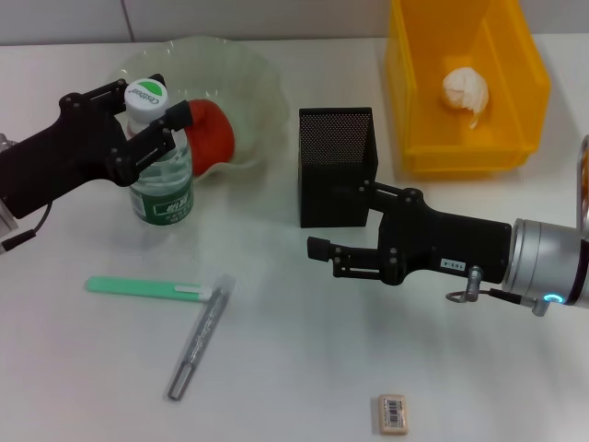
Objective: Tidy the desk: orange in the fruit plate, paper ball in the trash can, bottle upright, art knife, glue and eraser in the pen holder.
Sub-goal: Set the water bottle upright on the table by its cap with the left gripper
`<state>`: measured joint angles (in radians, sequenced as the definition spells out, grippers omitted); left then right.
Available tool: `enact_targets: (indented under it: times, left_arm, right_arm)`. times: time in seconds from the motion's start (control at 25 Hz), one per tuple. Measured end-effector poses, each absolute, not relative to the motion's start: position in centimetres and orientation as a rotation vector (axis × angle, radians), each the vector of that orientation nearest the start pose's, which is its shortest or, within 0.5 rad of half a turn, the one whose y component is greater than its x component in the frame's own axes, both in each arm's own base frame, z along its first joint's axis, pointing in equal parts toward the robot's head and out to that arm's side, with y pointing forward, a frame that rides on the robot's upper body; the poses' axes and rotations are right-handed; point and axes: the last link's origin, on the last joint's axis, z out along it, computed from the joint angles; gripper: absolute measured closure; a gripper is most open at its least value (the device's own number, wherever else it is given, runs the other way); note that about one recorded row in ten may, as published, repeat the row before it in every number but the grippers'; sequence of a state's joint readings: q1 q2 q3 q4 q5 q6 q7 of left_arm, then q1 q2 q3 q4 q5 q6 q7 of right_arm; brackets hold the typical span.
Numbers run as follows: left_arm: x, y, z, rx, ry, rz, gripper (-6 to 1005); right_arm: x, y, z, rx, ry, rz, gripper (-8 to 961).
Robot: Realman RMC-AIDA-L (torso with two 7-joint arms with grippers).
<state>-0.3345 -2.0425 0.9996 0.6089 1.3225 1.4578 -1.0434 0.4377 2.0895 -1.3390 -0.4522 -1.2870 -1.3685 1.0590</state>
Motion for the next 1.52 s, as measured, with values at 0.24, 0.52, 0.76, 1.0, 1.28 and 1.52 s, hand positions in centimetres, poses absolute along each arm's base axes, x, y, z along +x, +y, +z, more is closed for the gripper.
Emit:
enact_targets:
  times: [0.24, 0.52, 0.76, 1.0, 1.28, 1.52]
  left_arm:
    - [-27.7, 31.3, 1.7, -2.338, -0.403, -0.977, 534]
    - [-28.1, 31.1, 1.6, -2.324, -0.390, -0.960, 528]
    - [-28.4, 31.0, 1.4, -2.315, -0.415, -0.952, 524]
    - [-28.7, 31.1, 0.9, -2.302, -0.445, -0.933, 519]
    - [-29.0, 31.1, 0.8, -2.286, -0.446, -0.922, 513]
    - [-29.2, 31.3, 1.0, -2.268, -0.456, -0.913, 508]
  right_arm:
    - [24.2, 29.8, -7.0, -2.690, 0.490, 0.945, 121]
    - [24.3, 29.7, -7.1, -2.689, 0.497, 0.942, 120]
    - [24.3, 29.7, -7.1, -2.690, 0.495, 0.942, 121]
    - [24.3, 29.7, -7.1, -2.688, 0.499, 0.941, 120]
    - [24.4, 29.6, -7.2, -2.689, 0.506, 0.941, 121]
    - [24.3, 29.7, -7.2, -2.690, 0.504, 0.942, 121]
